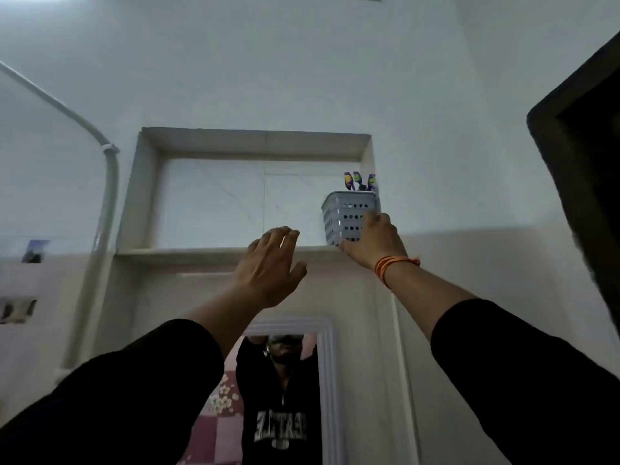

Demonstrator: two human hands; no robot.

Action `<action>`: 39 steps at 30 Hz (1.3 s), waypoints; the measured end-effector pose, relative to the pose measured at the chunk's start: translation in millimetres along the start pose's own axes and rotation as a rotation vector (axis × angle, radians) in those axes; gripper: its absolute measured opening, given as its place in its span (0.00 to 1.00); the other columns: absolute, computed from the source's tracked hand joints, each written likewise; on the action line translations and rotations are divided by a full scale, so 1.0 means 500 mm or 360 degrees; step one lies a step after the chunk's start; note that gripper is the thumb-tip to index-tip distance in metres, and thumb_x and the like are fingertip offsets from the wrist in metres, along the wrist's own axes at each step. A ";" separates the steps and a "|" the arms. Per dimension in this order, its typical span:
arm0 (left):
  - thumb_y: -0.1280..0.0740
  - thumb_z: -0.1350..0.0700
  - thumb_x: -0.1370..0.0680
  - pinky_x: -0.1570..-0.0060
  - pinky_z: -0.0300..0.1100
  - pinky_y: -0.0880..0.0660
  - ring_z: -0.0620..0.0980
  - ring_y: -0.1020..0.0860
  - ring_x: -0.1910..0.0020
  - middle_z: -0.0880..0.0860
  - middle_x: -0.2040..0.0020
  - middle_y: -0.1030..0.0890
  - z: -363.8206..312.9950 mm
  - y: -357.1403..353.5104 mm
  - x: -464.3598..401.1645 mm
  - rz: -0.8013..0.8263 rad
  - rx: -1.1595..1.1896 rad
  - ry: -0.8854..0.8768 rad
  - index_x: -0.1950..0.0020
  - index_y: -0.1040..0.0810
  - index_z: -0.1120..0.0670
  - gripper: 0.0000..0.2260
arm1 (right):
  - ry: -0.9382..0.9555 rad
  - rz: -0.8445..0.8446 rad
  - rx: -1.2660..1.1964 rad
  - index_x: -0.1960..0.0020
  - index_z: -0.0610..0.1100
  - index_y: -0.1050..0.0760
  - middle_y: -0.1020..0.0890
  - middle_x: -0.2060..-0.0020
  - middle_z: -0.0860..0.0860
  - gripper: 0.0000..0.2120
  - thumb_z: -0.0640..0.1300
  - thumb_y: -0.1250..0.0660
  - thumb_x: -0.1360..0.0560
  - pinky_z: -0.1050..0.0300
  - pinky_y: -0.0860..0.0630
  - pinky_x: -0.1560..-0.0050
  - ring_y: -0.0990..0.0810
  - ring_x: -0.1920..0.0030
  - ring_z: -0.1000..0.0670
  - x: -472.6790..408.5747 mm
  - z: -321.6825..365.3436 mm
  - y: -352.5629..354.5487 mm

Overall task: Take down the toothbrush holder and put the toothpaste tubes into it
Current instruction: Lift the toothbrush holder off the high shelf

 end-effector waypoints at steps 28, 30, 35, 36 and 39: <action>0.44 0.44 0.17 0.22 0.47 0.47 0.47 0.47 0.19 0.48 0.19 0.40 0.096 -0.158 -0.055 0.0182 0.0410 0.0090 0.20 0.42 0.48 0.26 | -0.0158 -0.0202 -0.0717 0.22 0.42 0.43 0.30 0.31 0.43 0.57 0.64 0.18 0.39 0.51 0.27 0.48 0.24 0.34 0.40 -0.068 0.020 -0.005; 0.43 0.46 0.17 0.24 0.48 0.43 0.50 0.42 0.20 0.51 0.20 0.37 0.092 -0.133 -0.038 0.0148 0.0461 0.0147 0.21 0.38 0.50 0.25 | -0.0114 -0.0121 -0.0704 0.21 0.42 0.44 0.31 0.30 0.43 0.58 0.64 0.18 0.39 0.48 0.25 0.42 0.26 0.32 0.41 -0.018 0.028 0.014; 0.41 0.46 0.17 0.37 0.47 0.28 0.54 0.25 0.33 0.51 0.25 0.29 0.071 -0.098 0.065 0.0140 0.0564 0.0195 0.25 0.31 0.50 0.21 | -0.0143 0.0031 -0.0894 0.27 0.45 0.38 0.26 0.36 0.47 0.63 0.67 0.17 0.54 0.43 0.16 0.43 0.21 0.38 0.44 0.138 0.010 -0.021; 0.41 0.46 0.17 0.40 0.45 0.28 0.53 0.24 0.36 0.51 0.26 0.28 0.065 -0.098 0.091 0.0148 0.0576 0.0205 0.26 0.31 0.50 0.20 | -0.0157 0.0049 -0.0909 0.28 0.46 0.37 0.24 0.38 0.47 0.64 0.68 0.18 0.57 0.43 0.15 0.45 0.19 0.40 0.44 0.172 0.001 -0.037; 0.41 0.48 0.17 0.44 0.43 0.28 0.51 0.23 0.37 0.50 0.28 0.26 0.049 -0.114 0.185 0.0208 0.0678 0.0303 0.27 0.29 0.49 0.18 | -0.0213 0.0143 -0.0938 0.27 0.44 0.39 0.24 0.38 0.49 0.63 0.66 0.16 0.53 0.45 0.16 0.43 0.20 0.41 0.47 0.279 -0.034 -0.097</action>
Point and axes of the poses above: each hand's wrist, its own x-axis away from the middle knuckle, its own y-axis out of the back of the hand, z = x × y, the point moved 6 cm from there along -x, towards the middle knuckle
